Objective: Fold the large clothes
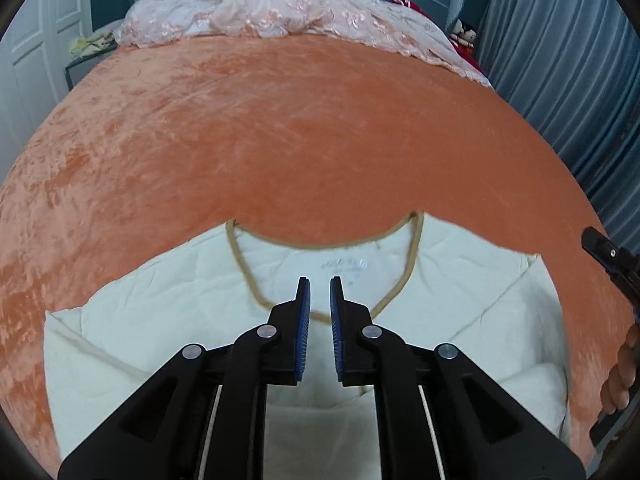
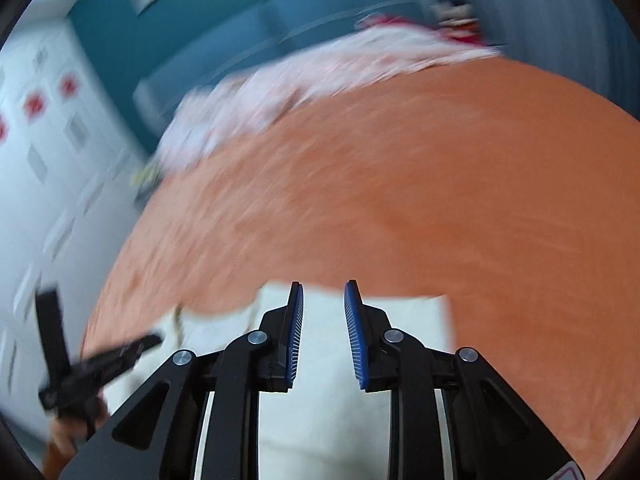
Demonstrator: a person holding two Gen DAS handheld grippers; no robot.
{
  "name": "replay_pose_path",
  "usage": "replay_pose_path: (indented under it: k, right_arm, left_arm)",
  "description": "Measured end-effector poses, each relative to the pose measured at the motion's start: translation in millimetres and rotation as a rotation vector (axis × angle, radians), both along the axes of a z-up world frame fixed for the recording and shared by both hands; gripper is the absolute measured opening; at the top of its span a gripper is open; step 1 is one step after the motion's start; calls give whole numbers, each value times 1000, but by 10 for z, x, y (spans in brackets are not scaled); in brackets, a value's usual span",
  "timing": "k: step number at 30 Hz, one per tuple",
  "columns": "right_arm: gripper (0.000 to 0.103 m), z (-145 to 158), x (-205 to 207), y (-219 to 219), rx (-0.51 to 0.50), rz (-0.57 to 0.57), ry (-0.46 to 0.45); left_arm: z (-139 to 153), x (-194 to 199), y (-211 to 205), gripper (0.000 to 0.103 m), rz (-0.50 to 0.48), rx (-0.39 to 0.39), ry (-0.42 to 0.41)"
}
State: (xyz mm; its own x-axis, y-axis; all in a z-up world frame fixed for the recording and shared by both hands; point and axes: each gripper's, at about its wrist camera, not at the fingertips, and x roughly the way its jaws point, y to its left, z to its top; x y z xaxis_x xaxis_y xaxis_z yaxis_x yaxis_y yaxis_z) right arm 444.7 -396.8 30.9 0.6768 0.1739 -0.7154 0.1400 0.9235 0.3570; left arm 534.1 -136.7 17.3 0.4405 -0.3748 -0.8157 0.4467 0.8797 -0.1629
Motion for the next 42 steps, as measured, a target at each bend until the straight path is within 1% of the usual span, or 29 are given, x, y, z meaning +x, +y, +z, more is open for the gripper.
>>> replay_pose_path:
  k: [1, 2, 3, 4, 6, 7, 9, 10, 11, 13, 15, 16, 17, 19, 22, 27, 32, 36, 42]
  right_arm:
    - [23, -83, 106, 196, -6, 54, 20]
    - [19, -200, 216, 401, -44, 97, 53]
    - [15, -313, 308, 548, -66, 126, 82]
    - [13, -425, 394, 667, -58, 147, 104]
    - [2, -636, 528, 795, -10, 168, 144]
    - [1, -704, 561, 857, -7, 170, 151]
    - [0, -843, 630, 951, -34, 189, 168]
    - [0, -906, 650, 984, -63, 202, 176]
    - [0, -939, 671, 1000, -85, 211, 164]
    - [0, -950, 684, 964, -92, 193, 144]
    - [0, -947, 681, 899, -144, 127, 122]
    - [0, -963, 683, 841, -137, 101, 114]
    - [0, -992, 681, 779, -103, 84, 112]
    - [0, -1051, 697, 711, -64, 72, 107]
    - [0, -1072, 724, 707, -74, 74, 96]
    - [0, -1117, 752, 677, -50, 71, 87]
    - [0, -1152, 780, 715, -71, 70, 81]
    - [0, -1162, 780, 733, -86, 67, 73]
    - [0, -1189, 802, 698, -68, 51, 64]
  left_arm:
    - [-39, 10, 50, 9, -16, 27, 10]
    - [-95, 11, 81, 9, -21, 67, 11]
    - [-141, -3, 104, 9, -24, 90, 9]
    - [-198, 1, 105, 9, -37, 90, 21]
    - [-311, -17, 66, 9, -51, 83, 38]
    - [-362, -24, 25, 9, -65, 84, 38]
    - [-469, -40, -38, 8, -88, 97, 26]
    - [-518, -33, -73, 4, -88, 99, 21]
    - [-564, -20, -85, 1, -77, 105, 14]
    - [-626, 32, -72, 0, -54, 90, 8]
    - [-637, 84, -20, 0, -17, 66, -6]
    - [-647, 107, 20, 0, 7, 58, -12]
    - [-655, 125, 42, 0, 27, 48, -15]
    - [-683, 158, 89, 0, 53, 17, -9]
    - [-723, 168, 95, 0, 67, 3, -19]
    - [-789, 192, 145, 0, 85, -45, -24]
    - [-827, 165, 85, 0, 82, -11, -62]
    - [-847, 176, 78, 0, 85, -11, -72]
    - [-854, 151, 38, 0, 92, 12, -100]
